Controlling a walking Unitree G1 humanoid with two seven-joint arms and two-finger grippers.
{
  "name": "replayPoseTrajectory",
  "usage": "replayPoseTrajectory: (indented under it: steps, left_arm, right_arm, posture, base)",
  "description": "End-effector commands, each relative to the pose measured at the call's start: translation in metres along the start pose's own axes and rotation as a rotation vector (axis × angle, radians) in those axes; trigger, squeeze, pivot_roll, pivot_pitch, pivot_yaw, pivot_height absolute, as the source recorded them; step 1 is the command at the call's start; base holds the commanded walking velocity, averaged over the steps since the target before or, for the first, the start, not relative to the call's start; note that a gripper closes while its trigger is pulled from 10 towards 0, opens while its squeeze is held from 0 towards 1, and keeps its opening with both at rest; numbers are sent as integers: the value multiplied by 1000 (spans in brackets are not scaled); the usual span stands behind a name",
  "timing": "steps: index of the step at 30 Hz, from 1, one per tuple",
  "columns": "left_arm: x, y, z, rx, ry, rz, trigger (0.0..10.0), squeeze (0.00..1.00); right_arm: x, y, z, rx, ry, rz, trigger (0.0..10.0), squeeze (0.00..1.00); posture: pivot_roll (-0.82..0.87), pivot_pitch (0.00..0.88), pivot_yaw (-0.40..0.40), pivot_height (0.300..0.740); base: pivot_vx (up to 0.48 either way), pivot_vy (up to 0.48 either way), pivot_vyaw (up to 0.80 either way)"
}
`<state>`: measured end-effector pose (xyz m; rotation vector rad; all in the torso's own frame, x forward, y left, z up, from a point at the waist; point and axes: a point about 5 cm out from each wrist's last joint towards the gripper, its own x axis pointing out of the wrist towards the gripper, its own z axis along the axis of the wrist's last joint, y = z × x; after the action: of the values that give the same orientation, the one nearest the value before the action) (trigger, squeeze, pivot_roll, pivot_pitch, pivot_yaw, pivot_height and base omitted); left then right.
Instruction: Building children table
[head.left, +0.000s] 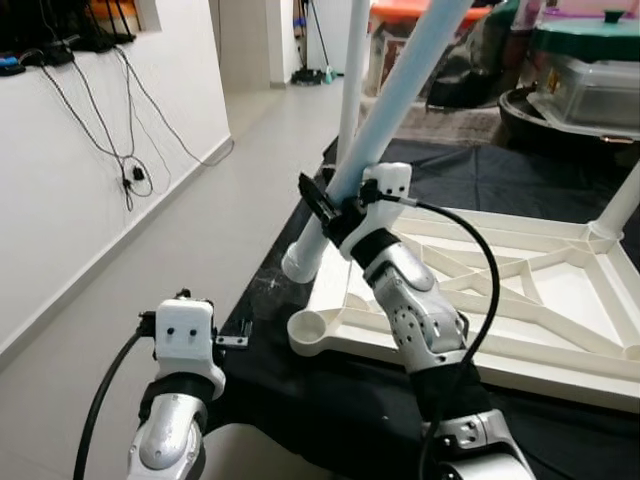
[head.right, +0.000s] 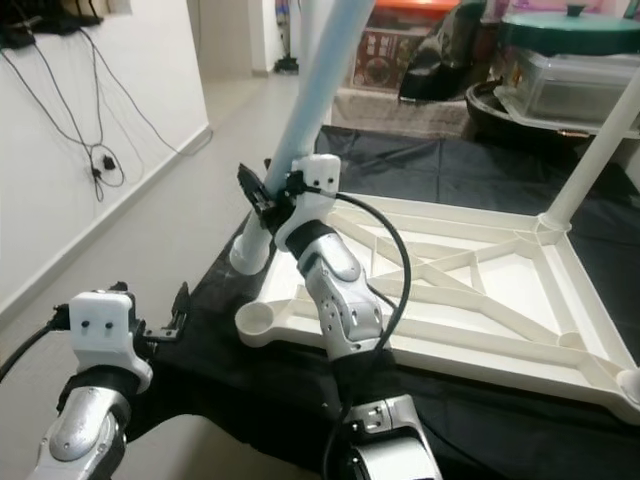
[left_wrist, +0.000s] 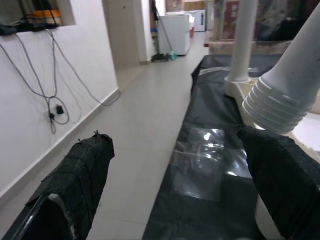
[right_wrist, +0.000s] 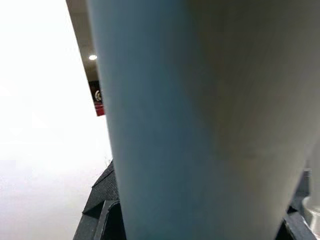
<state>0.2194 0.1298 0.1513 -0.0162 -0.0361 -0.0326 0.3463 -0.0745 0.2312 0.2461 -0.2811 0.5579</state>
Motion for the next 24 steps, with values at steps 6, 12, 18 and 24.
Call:
replayPoseTrajectory:
  steps: [6, 12, 18, 24]
  left_arm:
    - [1, -3, 1, -5, 2, -2, 10000, 0]
    - [-4, -7, 4, -24, -10, -30, 10000, 0]
    - [-21, -14, 2, -76, 17, -65, 10000, 0]
    - [-37, -24, 3, -95, 48, -114, 10000, 0]
  right_arm:
    - [2, -2, 3, 8, -6, 3, 10000, 0]
    - [14, -6, 4, 5, 30, 114, 10000, 0]
    - [28, -14, 1, 12, 150, 331, 10000, 0]
    - [43, -10, 9, 135, 180, 492, 10000, 0]
  posture:
    - [52, 8, -10, 740]
    - [60, 38, -7, 740]
    - [86, 86, -13, 740]
    - [113, 153, -14, 740]
  base:
    - [0, 0, 0]
    - [0, 0, 0]
    - [0, 0, 0]
    - [0, 0, 0]
